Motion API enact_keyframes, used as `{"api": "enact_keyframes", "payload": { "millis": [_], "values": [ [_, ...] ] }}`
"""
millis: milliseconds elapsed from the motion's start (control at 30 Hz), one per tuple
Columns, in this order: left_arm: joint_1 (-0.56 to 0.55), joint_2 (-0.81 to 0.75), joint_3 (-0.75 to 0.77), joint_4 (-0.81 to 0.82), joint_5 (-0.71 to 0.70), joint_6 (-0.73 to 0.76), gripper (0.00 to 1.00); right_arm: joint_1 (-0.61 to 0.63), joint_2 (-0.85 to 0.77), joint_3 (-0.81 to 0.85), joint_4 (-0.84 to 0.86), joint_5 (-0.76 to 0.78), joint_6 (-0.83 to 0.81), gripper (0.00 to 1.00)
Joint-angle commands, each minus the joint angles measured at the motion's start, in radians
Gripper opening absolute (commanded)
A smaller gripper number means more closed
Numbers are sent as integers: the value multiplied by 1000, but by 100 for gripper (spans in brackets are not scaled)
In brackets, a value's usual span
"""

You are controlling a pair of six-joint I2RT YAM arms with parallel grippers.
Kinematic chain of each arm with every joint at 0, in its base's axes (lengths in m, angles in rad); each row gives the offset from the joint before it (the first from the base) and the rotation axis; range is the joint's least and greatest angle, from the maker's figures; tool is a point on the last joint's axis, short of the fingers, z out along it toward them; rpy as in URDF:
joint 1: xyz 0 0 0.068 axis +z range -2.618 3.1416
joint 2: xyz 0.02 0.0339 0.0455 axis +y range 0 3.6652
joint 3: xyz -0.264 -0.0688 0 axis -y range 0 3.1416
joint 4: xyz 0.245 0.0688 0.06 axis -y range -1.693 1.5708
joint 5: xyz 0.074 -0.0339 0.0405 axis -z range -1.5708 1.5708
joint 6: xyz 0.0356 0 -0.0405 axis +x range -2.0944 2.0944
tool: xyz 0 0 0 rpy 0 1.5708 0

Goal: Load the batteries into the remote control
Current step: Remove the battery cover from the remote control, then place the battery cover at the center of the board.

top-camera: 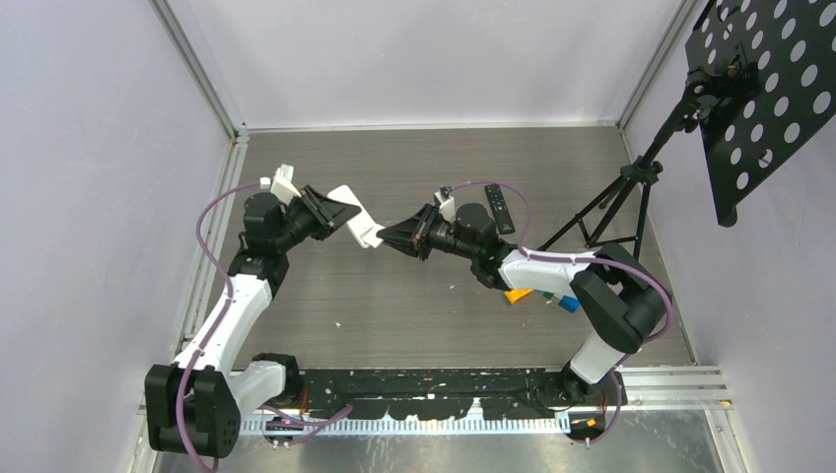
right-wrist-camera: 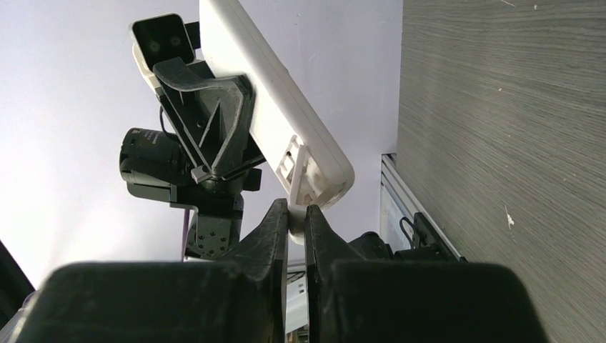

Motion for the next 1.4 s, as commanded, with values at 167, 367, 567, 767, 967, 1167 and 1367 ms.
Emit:
{"api": "enact_keyframes", "payload": {
  "millis": [167, 367, 567, 767, 967, 1167, 1367],
  "values": [
    [-4, -28, 13, 6, -9, 115, 0, -36, -95, -82, 41, 29, -116, 0],
    [-3, -34, -2, 17, -30, 155, 0, -77, -190, -133, -146, 50, -278, 0],
    [-3, -45, -25, 115, 20, 157, 0, -81, -142, -154, -326, 28, -437, 0],
    [-3, -57, -29, 256, 179, 144, 0, -81, -28, -172, -350, -15, -527, 0],
    [-3, -60, -35, 472, 328, 52, 0, -105, -7, -152, -508, 67, -563, 13],
    [-3, -77, -24, 465, 325, 38, 0, -115, -51, -126, -694, 201, -601, 42],
    [-5, -80, -8, 470, 352, 9, 0, -116, -182, -106, -707, 194, -679, 56]
  ]
}}
